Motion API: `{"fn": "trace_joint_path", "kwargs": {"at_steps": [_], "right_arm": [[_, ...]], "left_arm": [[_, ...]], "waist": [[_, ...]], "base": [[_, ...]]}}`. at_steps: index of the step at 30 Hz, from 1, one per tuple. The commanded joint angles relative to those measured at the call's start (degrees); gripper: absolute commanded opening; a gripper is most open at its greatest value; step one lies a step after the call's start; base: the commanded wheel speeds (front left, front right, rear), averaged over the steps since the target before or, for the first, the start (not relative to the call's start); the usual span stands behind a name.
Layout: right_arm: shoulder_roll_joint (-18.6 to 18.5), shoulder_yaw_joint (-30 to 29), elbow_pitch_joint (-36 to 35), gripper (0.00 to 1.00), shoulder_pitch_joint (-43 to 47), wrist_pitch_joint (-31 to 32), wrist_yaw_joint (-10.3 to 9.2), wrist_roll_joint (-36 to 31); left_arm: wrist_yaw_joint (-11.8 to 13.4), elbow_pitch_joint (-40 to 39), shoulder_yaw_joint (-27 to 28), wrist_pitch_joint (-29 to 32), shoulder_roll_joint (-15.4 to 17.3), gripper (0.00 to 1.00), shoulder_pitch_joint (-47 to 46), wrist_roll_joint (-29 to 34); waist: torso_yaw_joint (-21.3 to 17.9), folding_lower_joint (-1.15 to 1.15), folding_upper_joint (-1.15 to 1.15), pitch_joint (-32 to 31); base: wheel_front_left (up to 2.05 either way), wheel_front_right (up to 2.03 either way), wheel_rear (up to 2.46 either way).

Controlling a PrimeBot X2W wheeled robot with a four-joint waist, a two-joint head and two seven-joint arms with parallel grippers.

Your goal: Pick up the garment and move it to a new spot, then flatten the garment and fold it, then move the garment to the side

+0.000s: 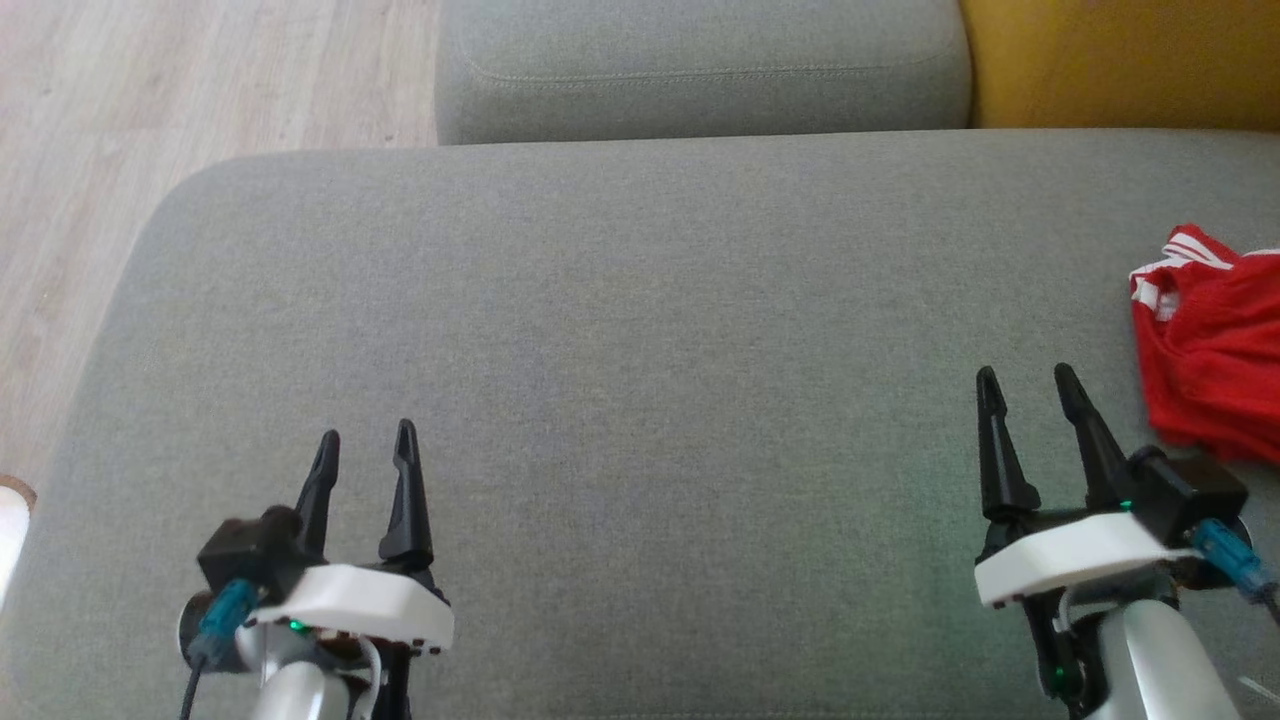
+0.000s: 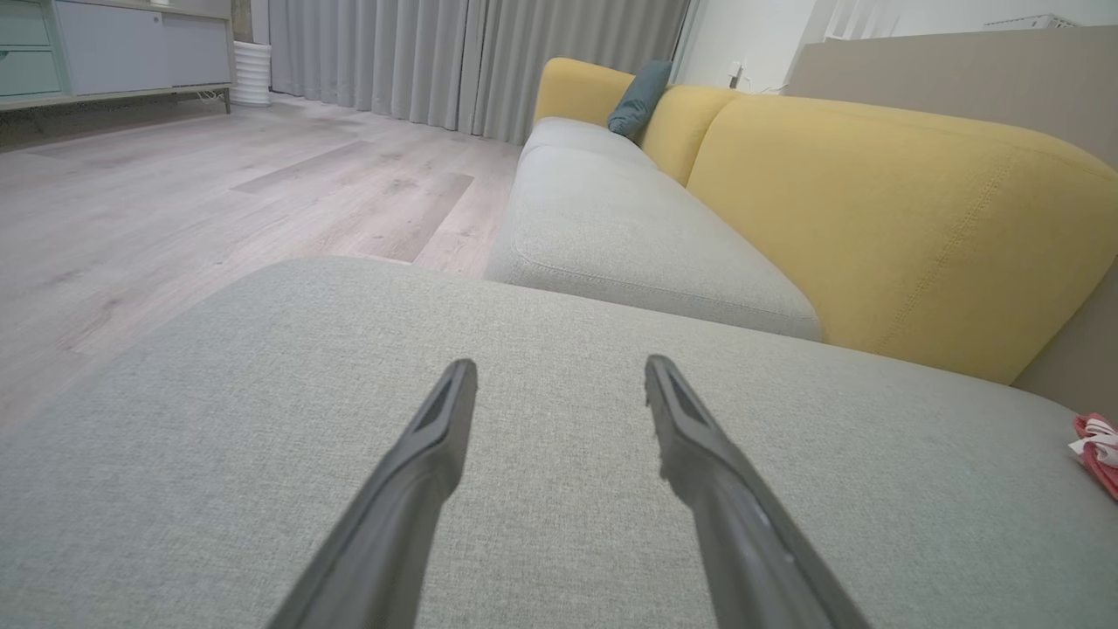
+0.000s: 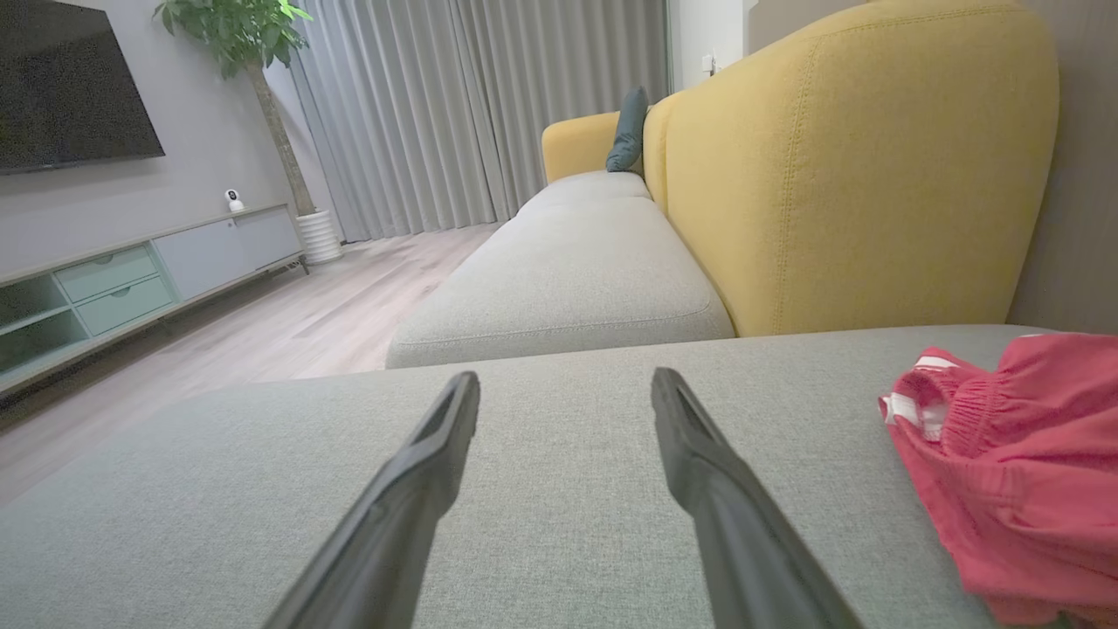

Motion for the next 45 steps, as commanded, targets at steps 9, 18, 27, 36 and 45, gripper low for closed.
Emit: {"fn": "trace_joint_path", "kwargs": {"at_steps": [9, 18, 27, 36, 45], "right_arm": [[-0.11, 1.83, -1.57, 1.0, -0.94, -0.64, 0.37, -0.28], [-0.11, 2.16, -1.58, 1.0, -0.46, -0.29, 0.37, -0.32], [0.03, 1.08, 0.22, 0.0, 1.36, 0.13, 0.0, 0.01], [0.04, 0.83, 3.65, 0.0, 2.55, 0.7, 0.01, 3.61], [-0.06, 0.33, 3.54, 0.0, 2.19, 1.66, 0.03, 9.57]], "left_arm": [[-0.04, -0.96, 0.87, -0.7, -0.18, 1.0, -0.75, 0.65], [-0.3, -1.29, 0.44, -0.7, -0.21, 1.0, -0.32, 0.89], [-0.37, -0.16, -1.21, 0.02, -0.08, 0.0, 1.32, 0.47], [-0.89, 3.11, -0.72, 0.9, -0.01, 0.0, 2.59, -2.9], [-1.73, 3.19, 0.4, 2.2, 0.16, 0.0, 1.97, -8.49]], "waist": [[-0.12, 0.0, 0.0, -0.59], [-0.23, 0.0, 0.0, -1.0], [-0.84, 0.0, 0.0, -0.92], [-0.87, 0.0, 0.0, -0.89], [-0.89, 0.0, 0.0, -0.84]], "base": [[0.0, 0.0, 0.0], [0.0, 0.0, 0.0], [0.0, 0.0, 0.0], [0.0, 0.0, 0.0], [0.0, 0.0, 0.0]]}}
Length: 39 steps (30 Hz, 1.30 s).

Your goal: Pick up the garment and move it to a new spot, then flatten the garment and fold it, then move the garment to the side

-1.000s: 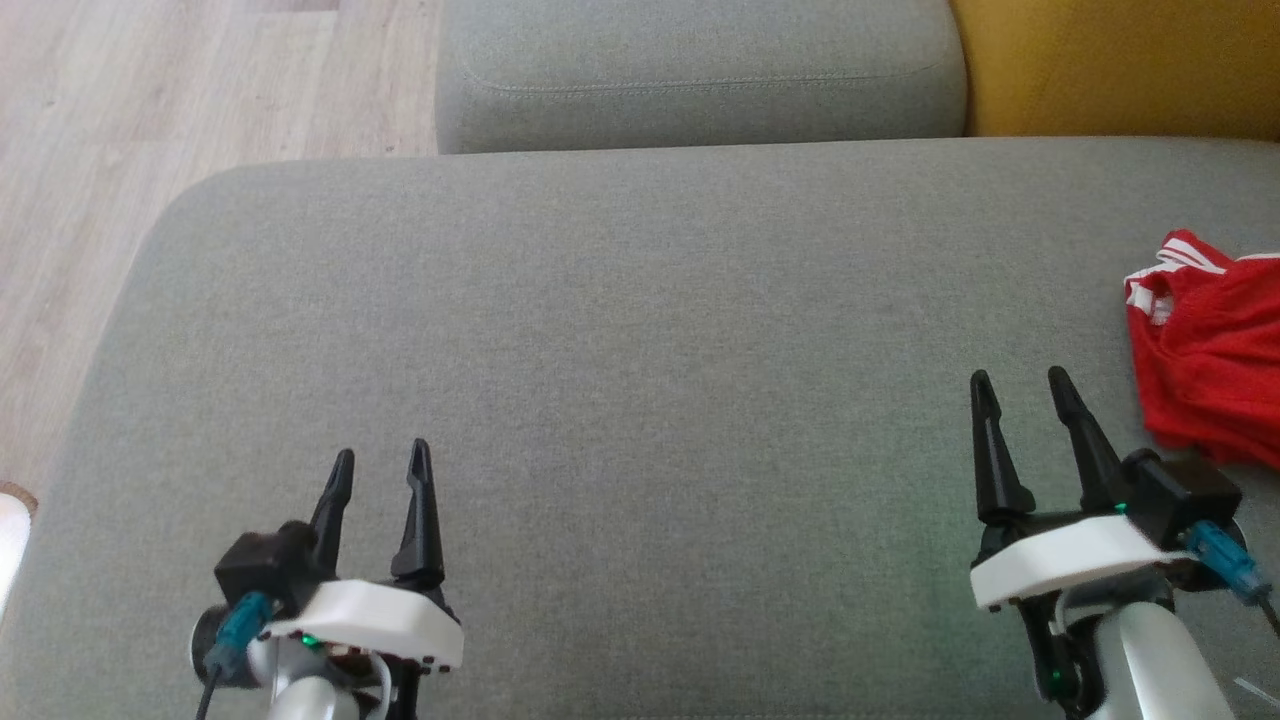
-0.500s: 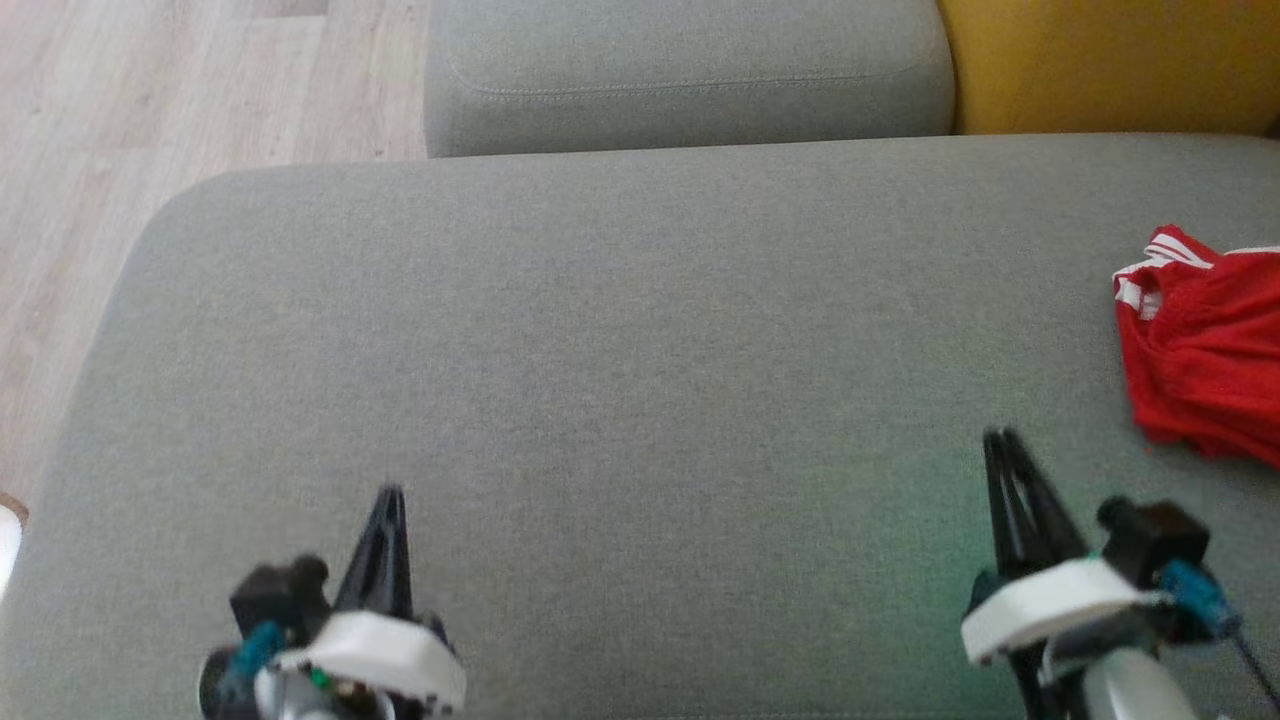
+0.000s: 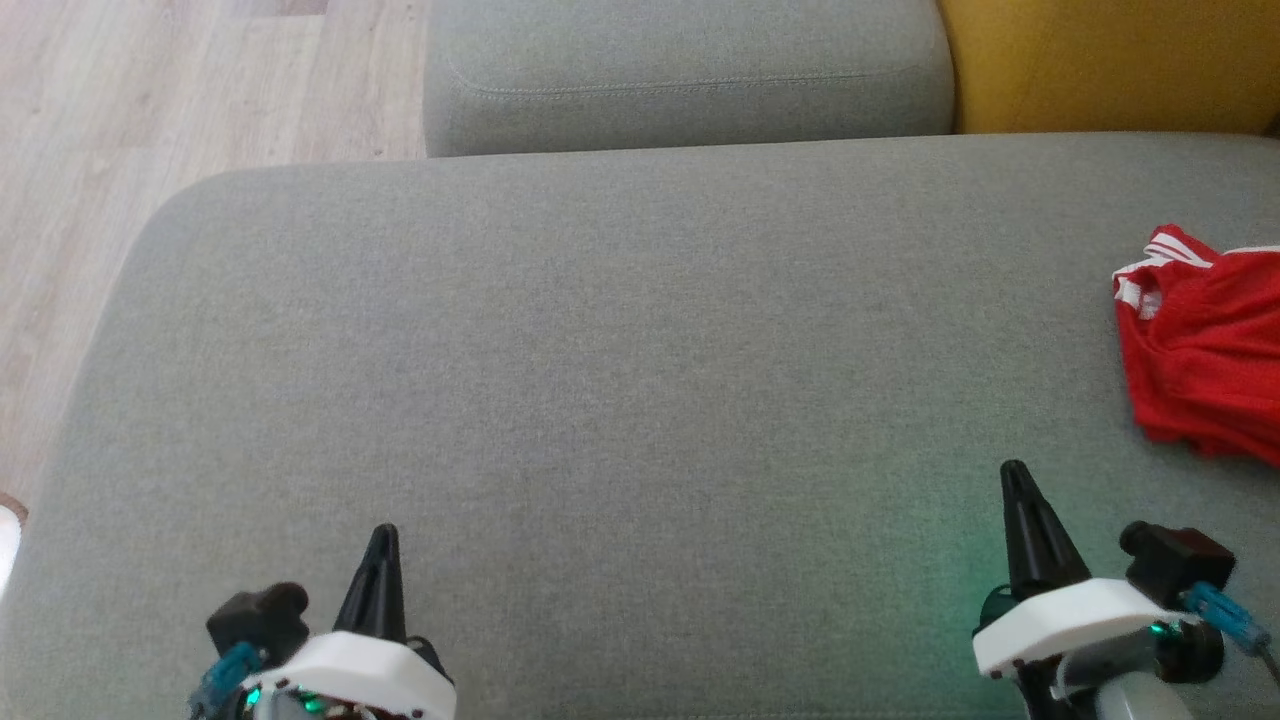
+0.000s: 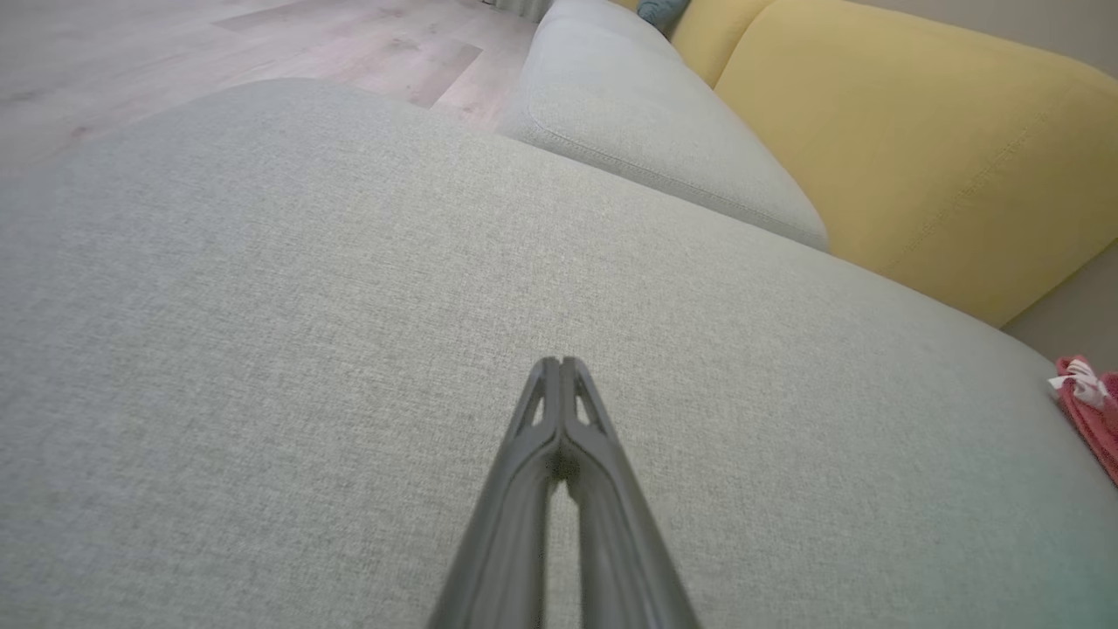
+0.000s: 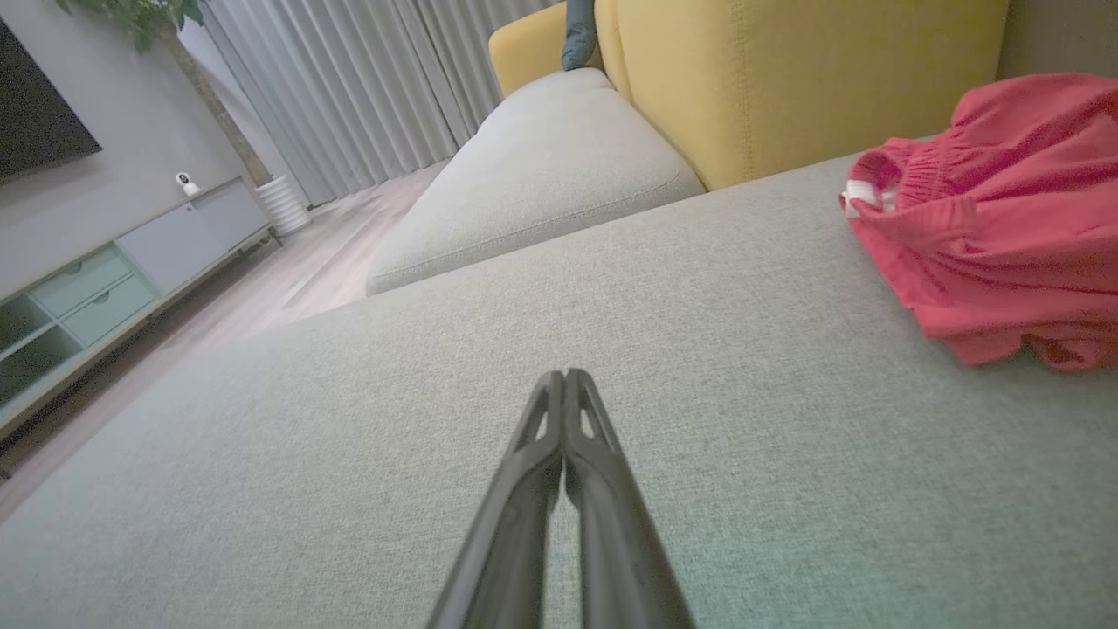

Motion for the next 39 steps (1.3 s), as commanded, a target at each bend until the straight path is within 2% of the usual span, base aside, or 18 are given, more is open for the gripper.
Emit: {"fn": "trace_joint_path", "kwargs": {"at_steps": [1, 39], "right_arm": [[-0.24, -0.31, -1.99, 0.0, -2.56, 0.17, 0.05, 1.6], [-0.46, -2.59, -2.54, 0.0, -3.99, 4.28, 0.16, 25.93]], "left_arm": [[-0.38, -1.96, 1.23, 0.22, 0.25, 0.0, -3.08, -1.31], [-3.81, -2.19, 6.25, 5.86, 0.62, 0.0, -5.39, -23.94]], "waist": [[0.0, 0.0, 0.0, 0.01], [-0.11, 0.0, 0.0, 0.24]], "base": [[0.0, 0.0, 0.0], [0.0, 0.0, 0.0]]}}
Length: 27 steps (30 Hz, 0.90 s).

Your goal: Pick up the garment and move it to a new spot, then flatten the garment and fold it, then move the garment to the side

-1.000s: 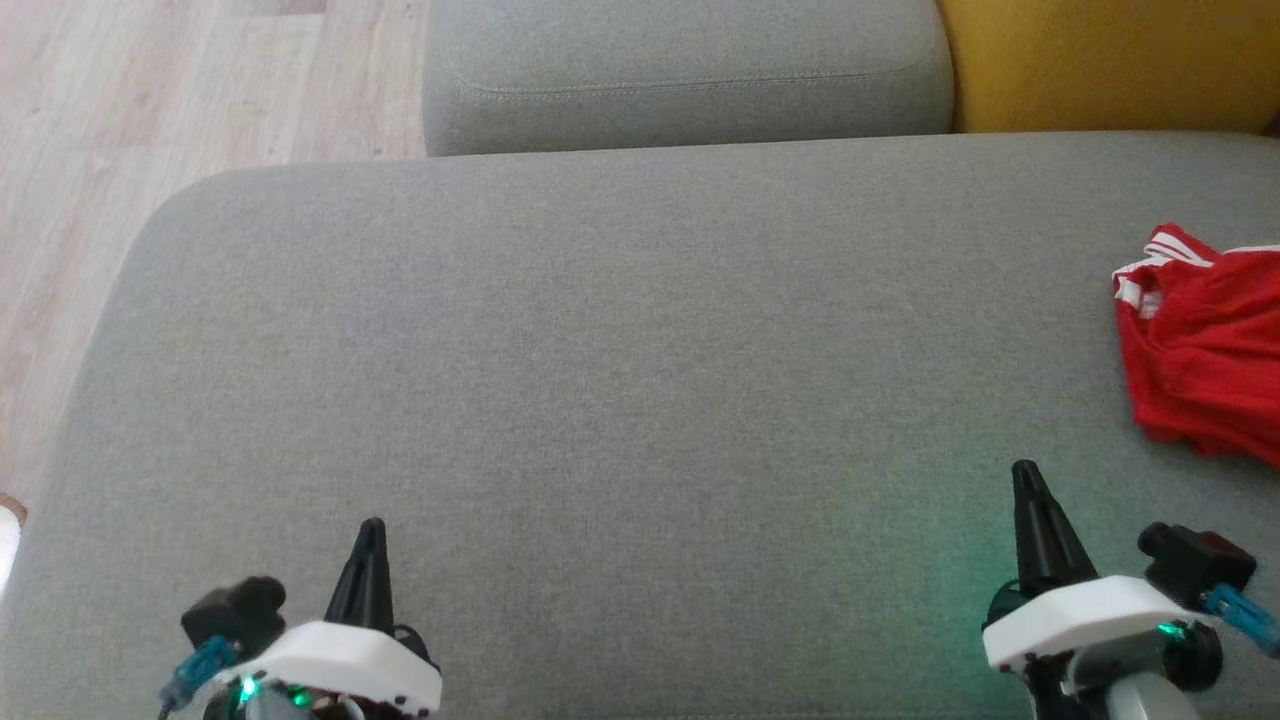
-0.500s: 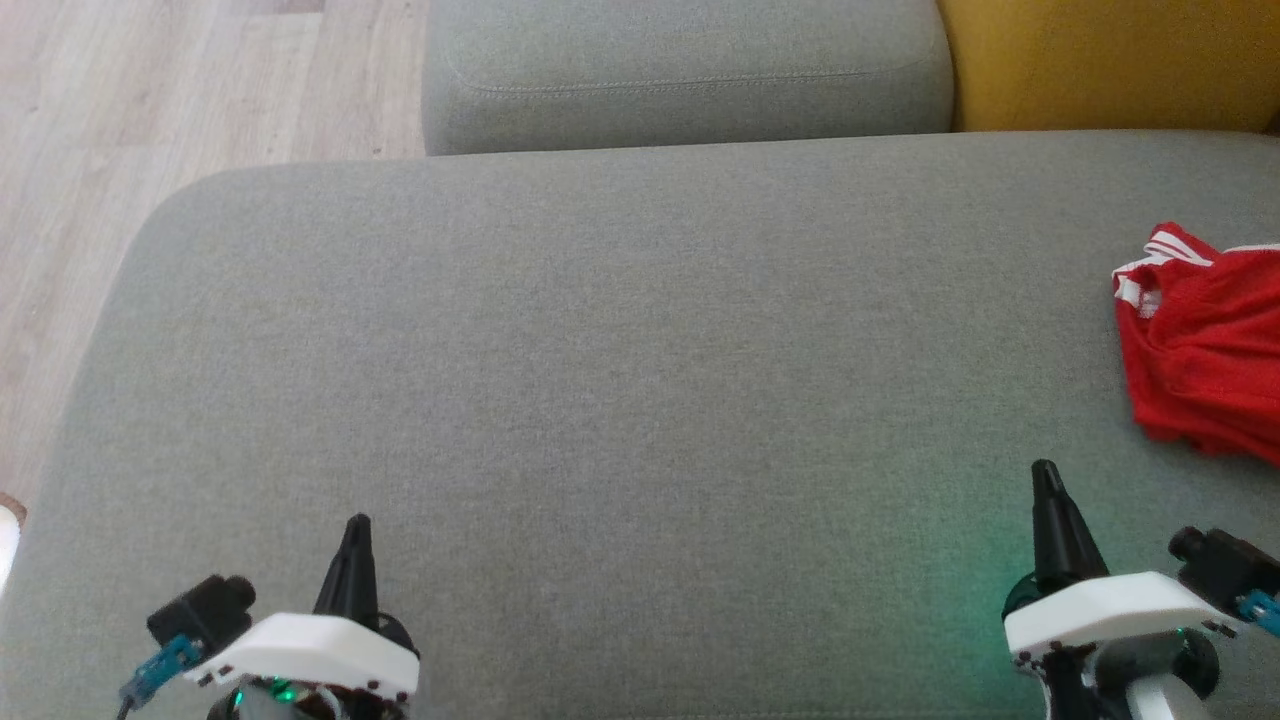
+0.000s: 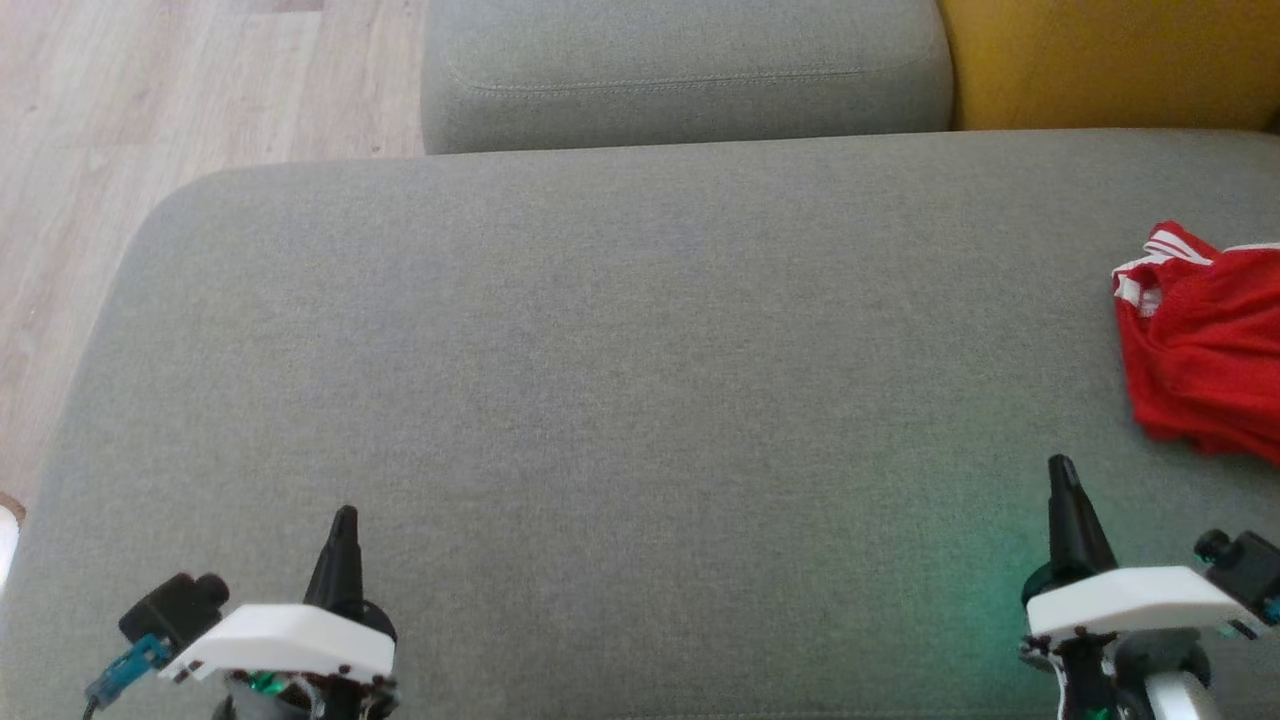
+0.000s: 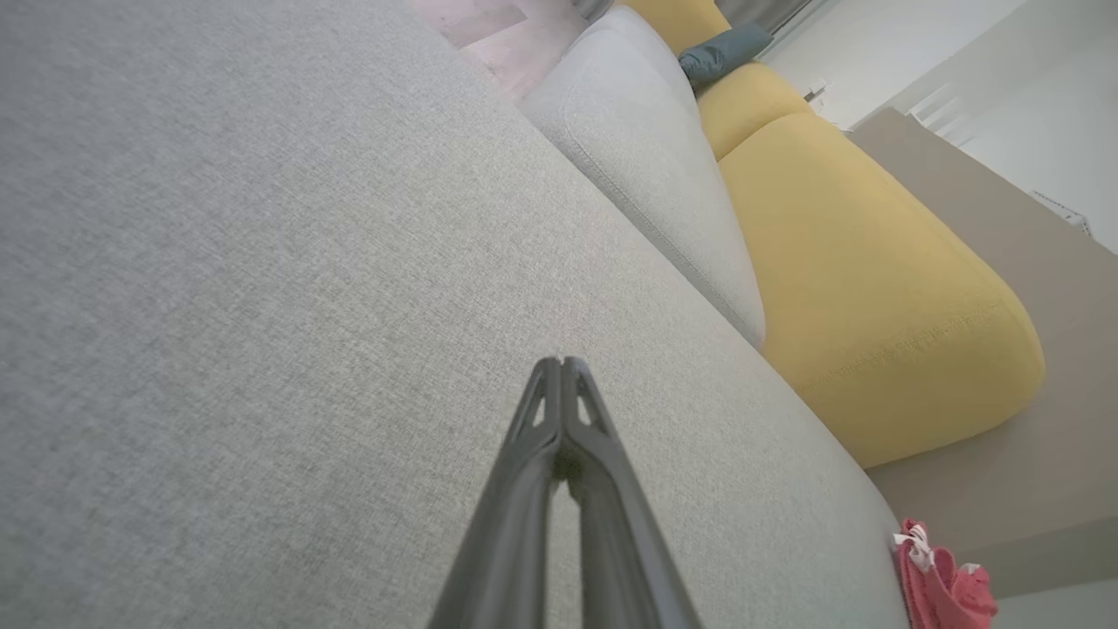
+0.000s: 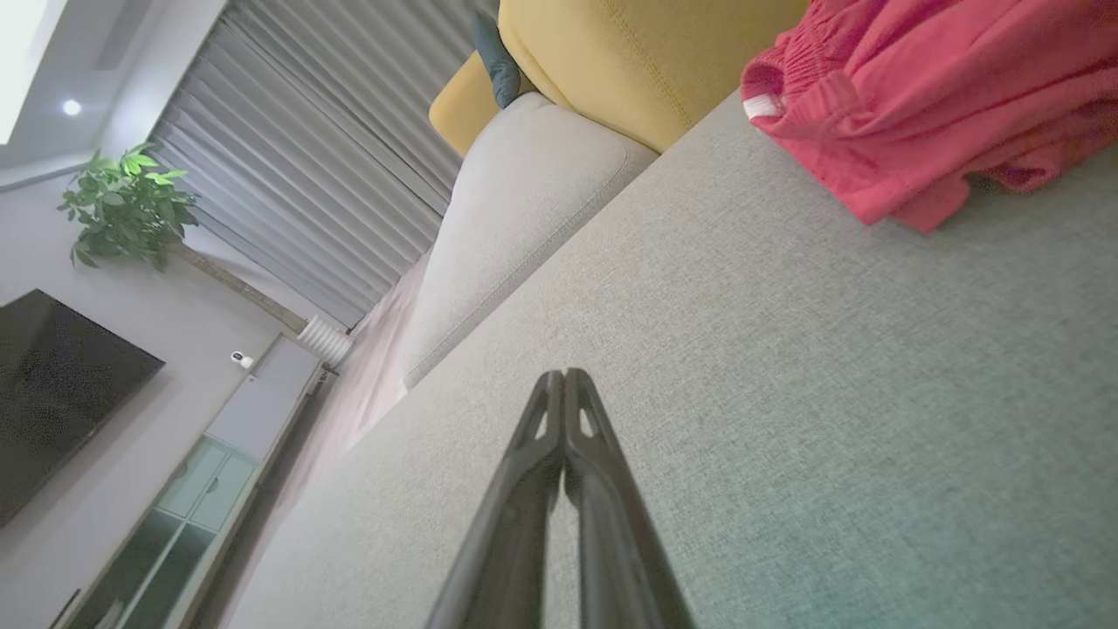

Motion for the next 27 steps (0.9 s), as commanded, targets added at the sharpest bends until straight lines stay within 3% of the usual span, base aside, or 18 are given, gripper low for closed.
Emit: {"fn": "trace_joint_path", "kwargs": {"at_steps": [1, 27], "right_arm": [[-0.45, 0.0, -2.17, 0.0, -3.48, 0.28, 0.16, 1.78], [-0.51, -1.75, -2.56, 0.0, -4.49, 3.28, 0.24, 18.75]], "left_arm": [[-0.77, -1.99, 1.41, 0.42, 0.51, 0.0, -3.41, -1.55], [-3.17, -2.15, 5.24, 4.63, 0.55, 0.0, -5.03, -17.19]], "waist": [[0.0, 0.0, 0.0, 0.01], [-0.08, 0.0, 0.0, 0.17]], "base": [[0.0, 0.0, 0.0], [0.0, 0.0, 0.0]]}}
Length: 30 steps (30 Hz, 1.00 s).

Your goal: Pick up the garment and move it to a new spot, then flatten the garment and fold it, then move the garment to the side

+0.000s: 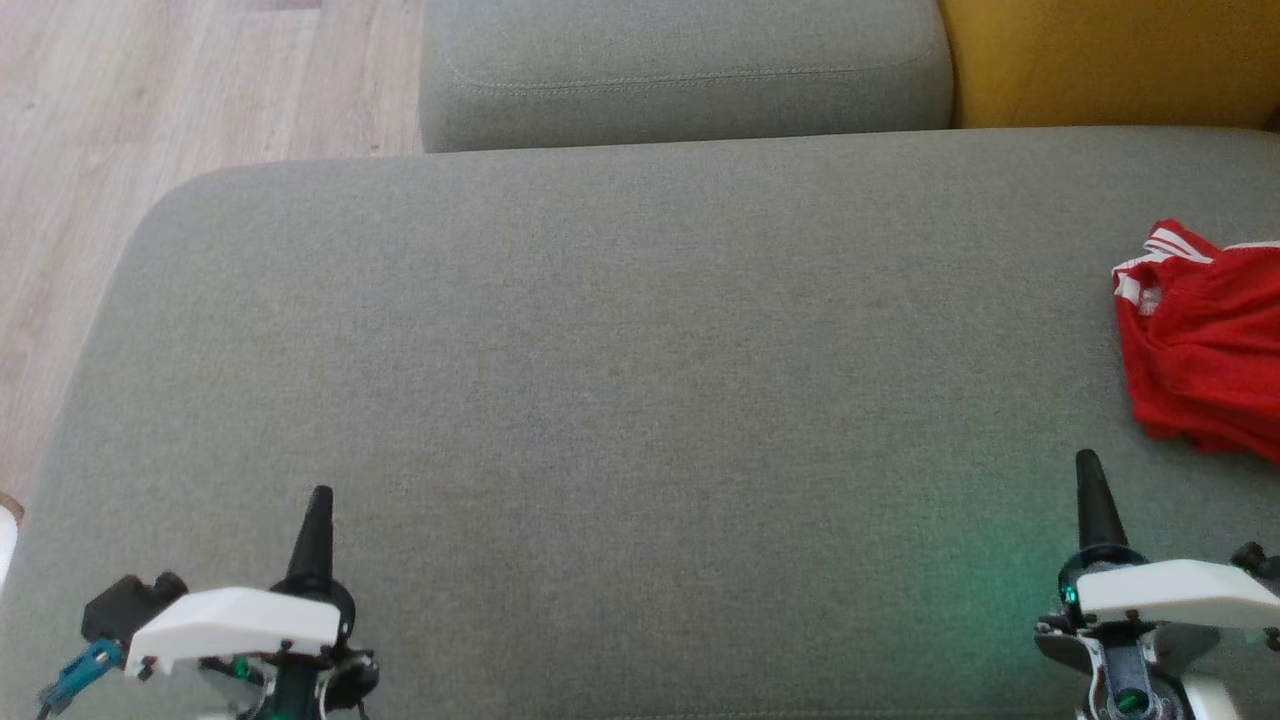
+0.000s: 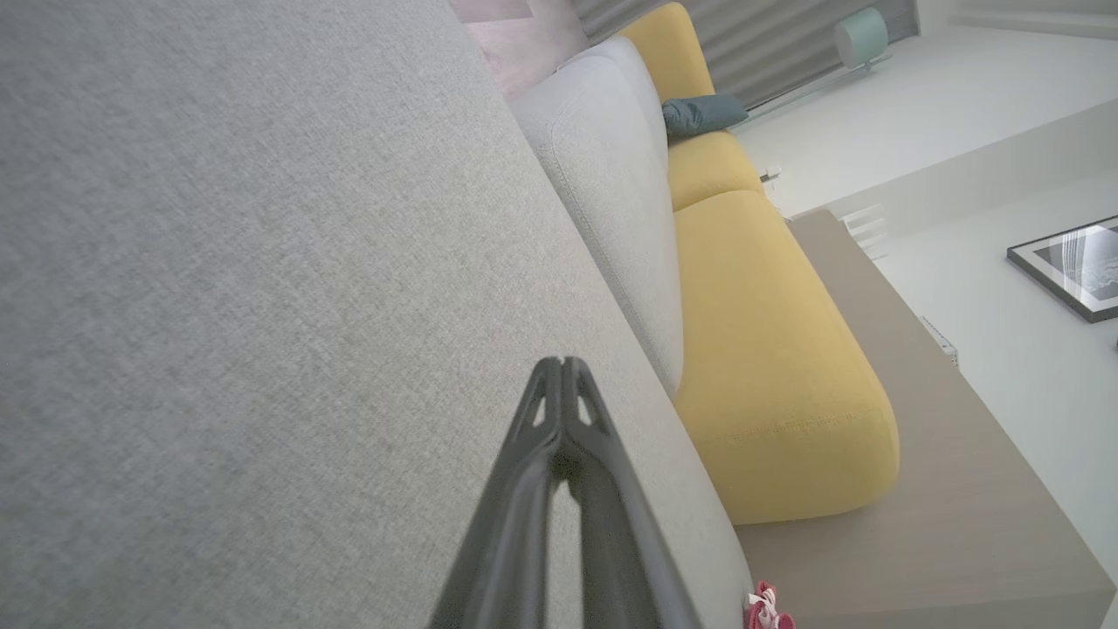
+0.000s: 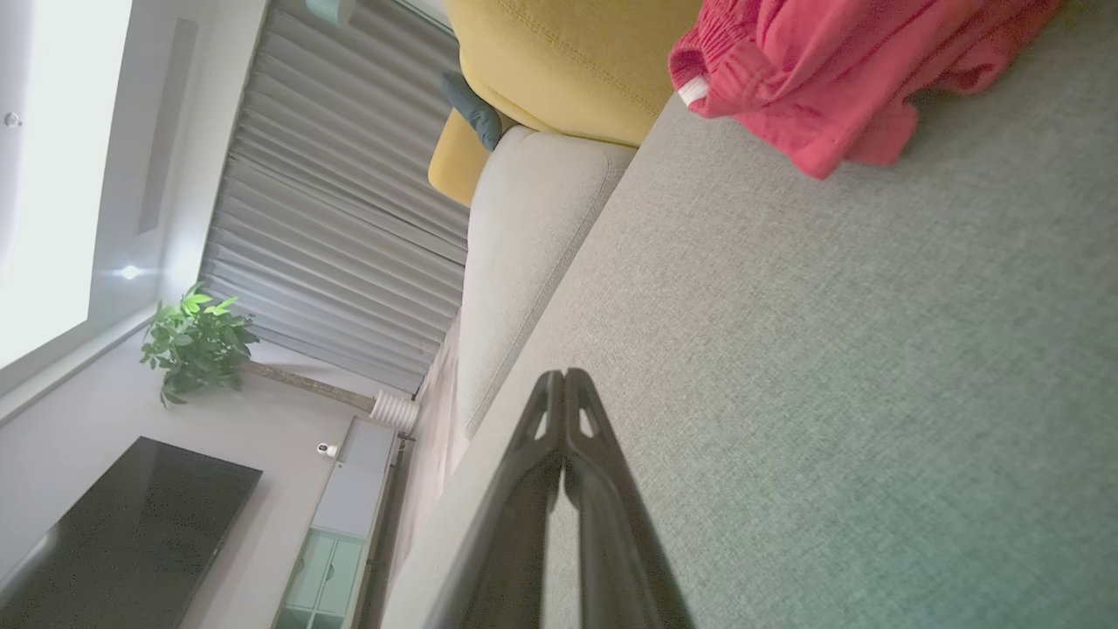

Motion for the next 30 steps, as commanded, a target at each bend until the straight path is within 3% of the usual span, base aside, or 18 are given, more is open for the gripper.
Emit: {"fn": "trace_joint_path", "kwargs": {"at_steps": [1, 30], "right_arm": [[-0.51, 0.56, -2.38, 0.0, -3.55, 0.43, 0.25, 1.18], [-0.52, -1.46, -2.81, 0.0, -4.69, 3.83, 0.34, 20.07]], "left_arm": [[-0.59, -2.08, 1.63, 0.31, 0.56, 0.0, -3.34, -1.01], [-3.26, -2.24, 6.09, 5.16, 0.49, 0.0, -5.17, -18.33]], "waist": [[0.0, 0.0, 0.0, 0.0], [-0.09, 0.0, 0.0, 0.19]], "base": [[0.0, 0.0, 0.0], [0.0, 0.0, 0.0]]}}
